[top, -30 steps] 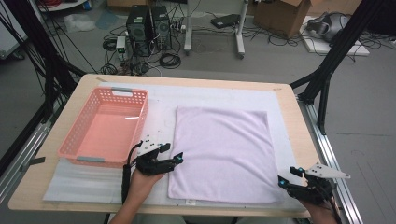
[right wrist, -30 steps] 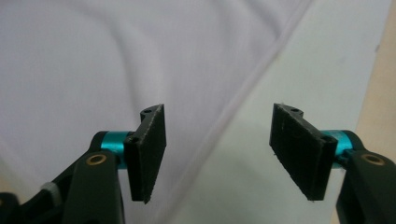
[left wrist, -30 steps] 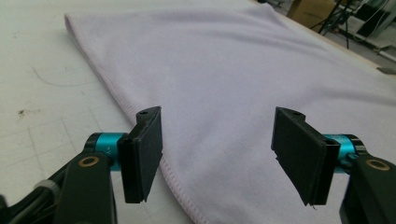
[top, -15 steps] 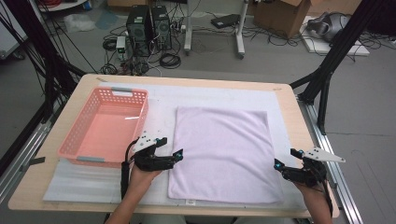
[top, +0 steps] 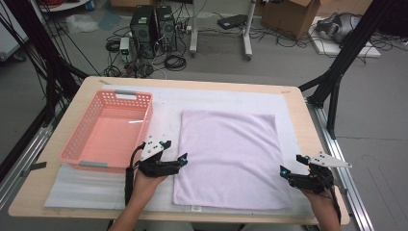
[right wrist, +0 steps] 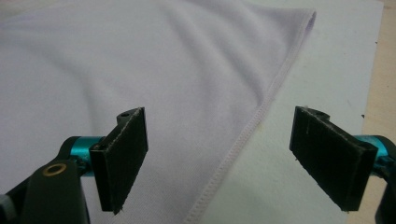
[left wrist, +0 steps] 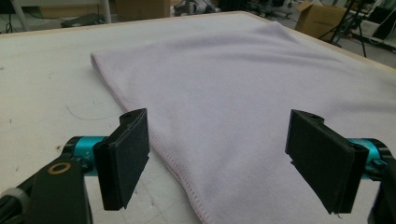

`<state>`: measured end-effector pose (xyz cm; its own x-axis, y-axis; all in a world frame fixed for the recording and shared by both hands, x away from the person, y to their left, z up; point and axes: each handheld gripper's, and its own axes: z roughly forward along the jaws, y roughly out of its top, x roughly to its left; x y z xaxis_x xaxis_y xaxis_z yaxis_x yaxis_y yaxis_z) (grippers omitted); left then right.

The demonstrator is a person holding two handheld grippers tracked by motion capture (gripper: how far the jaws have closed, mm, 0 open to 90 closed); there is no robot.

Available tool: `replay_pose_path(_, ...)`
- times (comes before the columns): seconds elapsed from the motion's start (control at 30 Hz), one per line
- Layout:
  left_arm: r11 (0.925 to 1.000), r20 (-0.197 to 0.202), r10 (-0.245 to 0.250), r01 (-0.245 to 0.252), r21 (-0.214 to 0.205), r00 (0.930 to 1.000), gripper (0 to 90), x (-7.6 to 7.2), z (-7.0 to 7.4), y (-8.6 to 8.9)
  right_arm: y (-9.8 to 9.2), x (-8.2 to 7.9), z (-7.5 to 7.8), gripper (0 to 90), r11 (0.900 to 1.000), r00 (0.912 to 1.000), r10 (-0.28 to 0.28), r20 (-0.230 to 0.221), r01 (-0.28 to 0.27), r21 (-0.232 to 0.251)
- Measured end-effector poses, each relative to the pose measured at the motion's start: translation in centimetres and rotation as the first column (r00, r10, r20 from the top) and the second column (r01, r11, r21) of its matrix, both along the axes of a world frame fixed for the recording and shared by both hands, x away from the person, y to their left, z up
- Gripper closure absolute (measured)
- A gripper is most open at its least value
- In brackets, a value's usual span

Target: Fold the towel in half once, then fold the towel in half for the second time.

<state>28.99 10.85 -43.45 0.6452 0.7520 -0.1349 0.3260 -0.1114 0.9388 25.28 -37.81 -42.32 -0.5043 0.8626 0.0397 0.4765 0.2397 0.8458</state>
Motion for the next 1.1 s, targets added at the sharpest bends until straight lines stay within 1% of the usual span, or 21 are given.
replay_pose_path(0.07,1.0,-0.003,-0.002,0.002,-0.009,1.0,21.9,0.0,0.0,0.1,0.0,0.1,-0.1,18.3,1.0,1.0,-0.003,-0.002,0.003,0.002)
replay_pose_path(0.17,0.999,-0.043,0.015,-0.017,-0.041,0.999,21.2,0.1,0.1,0.2,0.0,0.2,-0.2,18.3,1.0,1.0,0.001,-0.007,-0.001,0.0)
replay_pose_path(0.23,0.9988,-0.051,0.017,-0.019,-0.046,0.9985,21.2,0.3,0.1,0.3,0.0,0.2,-0.2,18.3,1.0,1.0,-0.001,-0.006,0.001,-0.001)
replay_pose_path(0.3,0.9972,-0.061,0.015,-0.019,-0.072,0.998,21.4,0.4,0.2,0.3,-0.2,0.3,-0.3,18.3,1.0,0.9999,-0.008,-0.012,0.008,-0.003)
replay_pose_path(0.33,0.9975,-0.07,0.012,-0.017,-0.069,0.9975,21.8,0.7,0.2,0.3,-0.3,0.3,-0.4,18.2,0.9999,0.9999,-0.012,-0.012,0.012,-0.002)
replay_pose_path(0.4,0.9981,-0.075,-0.002,-0.003,-0.061,0.9972,21.8,1.0,0.4,0.3,-0.5,0.4,-0.5,18.3,0.9998,0.9997,-0.018,-0.017,0.018,0.007)
replay_pose_path(0.43,0.998,-0.072,-0.009,0.005,-0.063,0.9974,22.7,1.1,0.6,0.2,-0.6,0.4,-0.4,18.3,0.9998,0.9996,-0.019,-0.023,0.019,0.007)
replay_pose_path(0.5,0.9984,-0.049,-0.011,0.008,-0.056,0.9987,24.6,1.6,1.0,0.1,-0.8,0.6,-0.5,18.2,0.9995,0.9992,-0.03,-0.026,0.03,0.006)
replay_pose_path(0.53,0.9982,-0.047,-0.01,0.008,-0.059,0.9989,26.2,1.9,1.2,0.1,-0.9,0.7,-0.5,18.2,0.9992,0.9988,-0.039,-0.028,0.039,0.004)
replay_pose_path(0.6,0.9977,-0.064,-0.016,0.011,-0.066,0.9978,27.7,2.7,1.6,-0.2,-1.1,1.1,-0.5,18.2,0.9987,0.9979,-0.05,-0.042,0.05,0.01)
replay_pose_path(0.63,0.9977,-0.064,-0.016,0.011,-0.066,0.9978,27.8,2.7,1.6,-0.2,-1.2,1.3,-0.5,18.3,0.9982,0.9972,-0.058,-0.048,0.059,0.012)
replay_pose_path(0.67,0.9984,-0.061,-0.019,0.016,-0.054,0.998,28.1,3.4,2.2,-0.7,-1.3,1.6,-0.5,18.2,0.9981,0.9969,-0.059,-0.053,0.06,0.012)
replay_pose_path(0.7,0.9989,-0.059,-0.017,0.015,-0.044,0.9981,28.4,3.8,2.4,-0.9,-1.4,2.0,-0.5,18.2,0.9977,0.9961,-0.065,-0.061,0.066,0.017)
replay_pose_path(0.73,0.9996,-0.063,-0.01,0.008,-0.029,0.998,28.5,4.3,2.6,-1.1,-1.5,2.4,-0.5,18.3,0.9974,0.9953,-0.067,-0.071,0.069,0.02)
replay_pose_path(0.8,0.9998,-0.07,0.0,-0.001,-0.019,0.9975,28.8,5.4,2.8,-1.6,-1.5,3.3,-0.5,18.3,0.997,0.9937,-0.071,-0.087,0.073,0.025)
replay_pose_path(0.83,1.0,-0.077,0.002,-0.002,-0.004,0.9971,29.4,5.9,2.8,-1.8,-1.6,3.8,-0.5,18.3,0.9971,0.9931,-0.071,-0.093,0.073,0.022)
replay_pose_path(0.9,0.9996,-0.086,0.027,-0.025,0.016,0.9959,29.6,7.1,2.6,-2.2,-1.6,4.8,-0.5,19.1,0.9964,0.9909,-0.08,-0.109,0.082,0.019)
replay_pose_path(0.93,0.9988,-0.1,0.04,-0.038,0.031,0.9942,29.6,7.6,2.5,-2.3,-1.7,5.5,-0.4,20.7,0.9962,0.9894,-0.084,-0.119,0.086,0.014)
replay_pose_path(1.0,0.9979,-0.123,0.049,-0.043,0.047,0.9912,29.7,8.5,2.1,-2.4,-1.8,6.3,-0.3,23.1,0.9963,0.9886,-0.084,-0.125,0.085,0.006)
replay_pose_path(1.07,0.9965,-0.147,0.069,-0.061,0.056,0.9867,29.7,9.5,1.7,-2.5,-1.8,7.2,-0.2,24.2,0.9954,0.9867,-0.096,-0.131,0.096,-0.005)
replay_pose_path(1.1,0.996,-0.148,0.081,-0.075,0.049,0.9856,30.0,9.9,1.4,-2.5,-1.8,7.7,-0.1,25.5,0.9949,0.9855,-0.1,-0.137,0.1,-0.009)
